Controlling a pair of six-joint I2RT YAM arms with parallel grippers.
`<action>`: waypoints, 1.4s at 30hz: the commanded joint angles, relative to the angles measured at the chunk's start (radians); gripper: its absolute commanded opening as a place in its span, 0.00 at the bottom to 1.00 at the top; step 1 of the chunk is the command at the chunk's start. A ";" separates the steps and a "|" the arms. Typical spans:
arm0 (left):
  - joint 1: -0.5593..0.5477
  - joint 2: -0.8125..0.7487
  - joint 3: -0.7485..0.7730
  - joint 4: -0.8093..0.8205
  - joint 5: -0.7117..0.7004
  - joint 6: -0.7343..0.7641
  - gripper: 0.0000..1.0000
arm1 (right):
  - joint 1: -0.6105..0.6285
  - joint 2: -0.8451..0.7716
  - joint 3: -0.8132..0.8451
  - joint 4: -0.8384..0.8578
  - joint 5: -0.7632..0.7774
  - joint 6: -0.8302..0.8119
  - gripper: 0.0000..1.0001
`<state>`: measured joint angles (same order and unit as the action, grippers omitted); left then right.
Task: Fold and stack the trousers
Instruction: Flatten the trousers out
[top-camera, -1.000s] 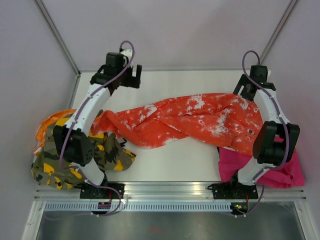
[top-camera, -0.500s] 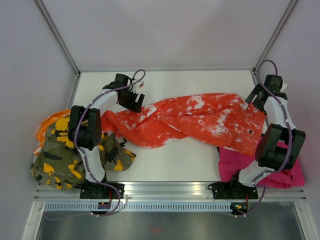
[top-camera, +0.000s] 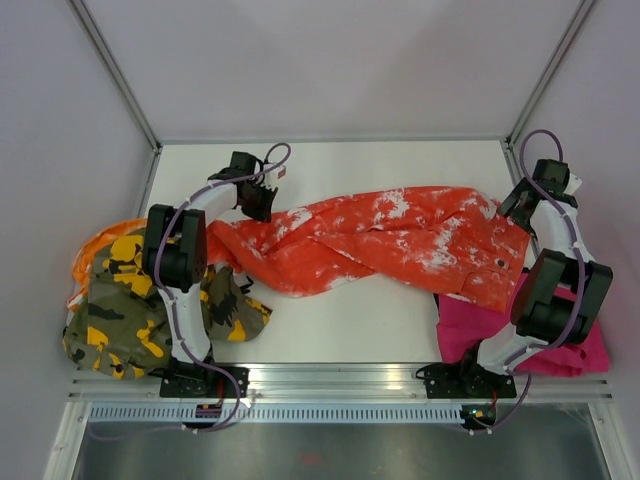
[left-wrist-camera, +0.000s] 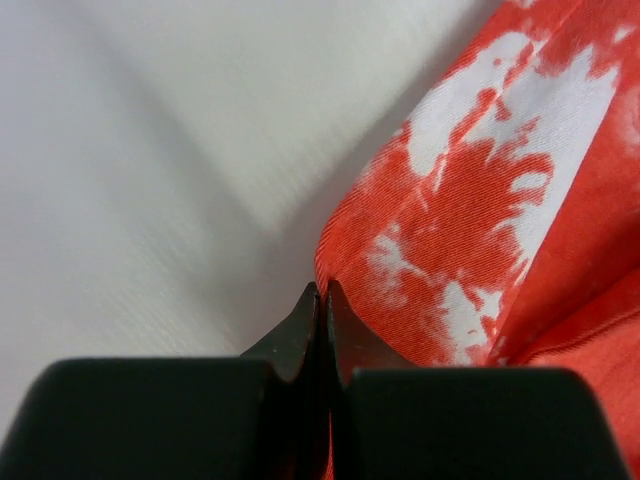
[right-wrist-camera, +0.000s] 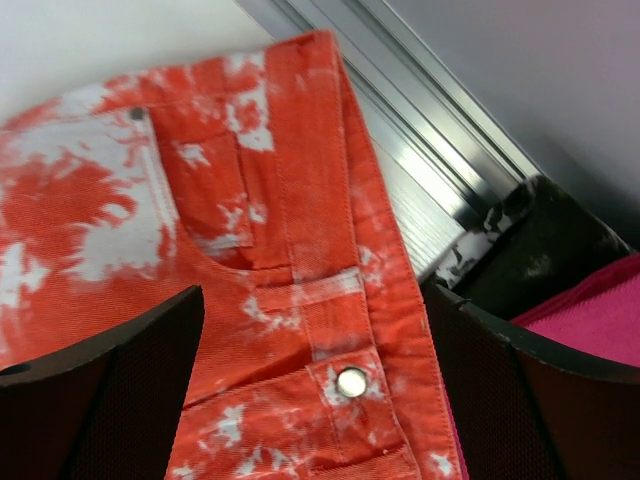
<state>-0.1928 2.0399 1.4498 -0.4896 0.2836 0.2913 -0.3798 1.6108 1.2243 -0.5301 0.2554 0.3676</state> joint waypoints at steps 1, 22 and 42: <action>0.047 -0.093 0.029 0.138 -0.069 -0.041 0.02 | -0.013 -0.031 -0.043 0.025 0.079 0.022 0.98; 0.093 -0.093 0.228 0.347 -0.313 -0.112 0.02 | 0.039 0.379 0.027 0.418 -0.363 0.011 0.22; 0.099 0.328 0.735 0.273 -0.405 -0.132 0.02 | 0.061 0.748 0.704 0.475 -0.427 -0.070 0.00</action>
<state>-0.1020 2.3142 2.1300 -0.2298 -0.1207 0.1501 -0.3103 2.3062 1.8771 -0.0811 -0.1612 0.3313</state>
